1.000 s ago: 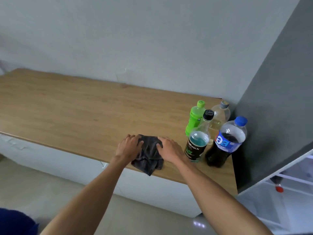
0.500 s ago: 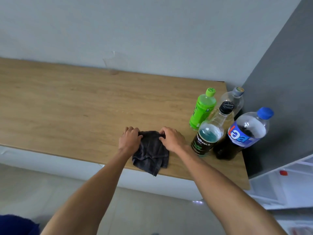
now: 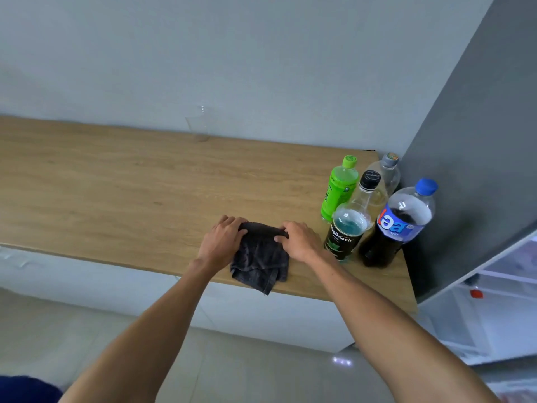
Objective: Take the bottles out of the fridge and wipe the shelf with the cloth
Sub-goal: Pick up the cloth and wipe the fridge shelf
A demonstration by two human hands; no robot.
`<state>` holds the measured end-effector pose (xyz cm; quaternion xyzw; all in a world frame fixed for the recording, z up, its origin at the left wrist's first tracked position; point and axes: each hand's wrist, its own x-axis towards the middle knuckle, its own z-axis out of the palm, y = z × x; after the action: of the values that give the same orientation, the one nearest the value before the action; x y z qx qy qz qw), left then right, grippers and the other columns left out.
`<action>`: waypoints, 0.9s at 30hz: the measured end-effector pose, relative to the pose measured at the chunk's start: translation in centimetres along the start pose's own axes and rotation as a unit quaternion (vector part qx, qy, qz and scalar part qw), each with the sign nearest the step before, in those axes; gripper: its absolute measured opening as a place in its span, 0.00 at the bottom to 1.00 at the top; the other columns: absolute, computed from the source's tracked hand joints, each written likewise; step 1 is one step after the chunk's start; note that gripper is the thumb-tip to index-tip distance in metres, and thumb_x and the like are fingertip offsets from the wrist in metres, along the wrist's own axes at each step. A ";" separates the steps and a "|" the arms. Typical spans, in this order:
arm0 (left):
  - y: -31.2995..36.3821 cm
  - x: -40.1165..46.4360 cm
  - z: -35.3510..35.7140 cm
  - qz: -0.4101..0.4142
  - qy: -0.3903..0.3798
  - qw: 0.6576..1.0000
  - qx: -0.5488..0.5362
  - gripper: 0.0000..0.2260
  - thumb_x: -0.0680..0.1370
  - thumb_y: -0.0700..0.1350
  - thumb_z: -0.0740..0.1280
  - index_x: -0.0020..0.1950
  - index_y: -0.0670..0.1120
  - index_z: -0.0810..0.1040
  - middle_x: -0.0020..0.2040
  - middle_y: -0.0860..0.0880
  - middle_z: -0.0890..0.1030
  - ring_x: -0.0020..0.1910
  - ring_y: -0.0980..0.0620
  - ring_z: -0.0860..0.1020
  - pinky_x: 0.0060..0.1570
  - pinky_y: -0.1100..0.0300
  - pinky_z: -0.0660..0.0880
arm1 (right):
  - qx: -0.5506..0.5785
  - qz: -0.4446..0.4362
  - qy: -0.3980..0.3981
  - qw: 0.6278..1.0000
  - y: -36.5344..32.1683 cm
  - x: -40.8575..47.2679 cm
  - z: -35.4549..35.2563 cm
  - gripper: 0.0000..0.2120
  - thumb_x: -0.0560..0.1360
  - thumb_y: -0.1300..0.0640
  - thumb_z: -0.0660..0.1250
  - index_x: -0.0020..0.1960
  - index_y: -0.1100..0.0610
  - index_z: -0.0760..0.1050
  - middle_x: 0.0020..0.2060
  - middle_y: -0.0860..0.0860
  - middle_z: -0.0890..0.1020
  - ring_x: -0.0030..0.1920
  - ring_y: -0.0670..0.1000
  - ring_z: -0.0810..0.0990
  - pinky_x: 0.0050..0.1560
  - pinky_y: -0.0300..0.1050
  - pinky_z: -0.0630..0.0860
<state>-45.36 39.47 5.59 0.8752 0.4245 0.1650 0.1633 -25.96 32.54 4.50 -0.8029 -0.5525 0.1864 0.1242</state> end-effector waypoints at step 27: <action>34.1 -14.3 2.4 0.140 0.091 0.985 -0.043 0.08 0.79 0.51 0.61 0.56 0.53 0.75 0.48 0.49 0.80 0.45 0.46 0.78 0.38 0.54 0.74 | 0.147 0.010 0.163 0.976 21.4 -32.6 -17.6 0.07 0.78 0.51 0.68 0.55 0.50 0.81 0.47 0.47 0.84 0.48 0.49 0.81 0.49 0.47 0.78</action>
<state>-29.23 7.75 15.80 0.8995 0.3034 0.2831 0.1369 -10.72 -5.46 16.98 -0.8008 -0.4835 0.1333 0.3274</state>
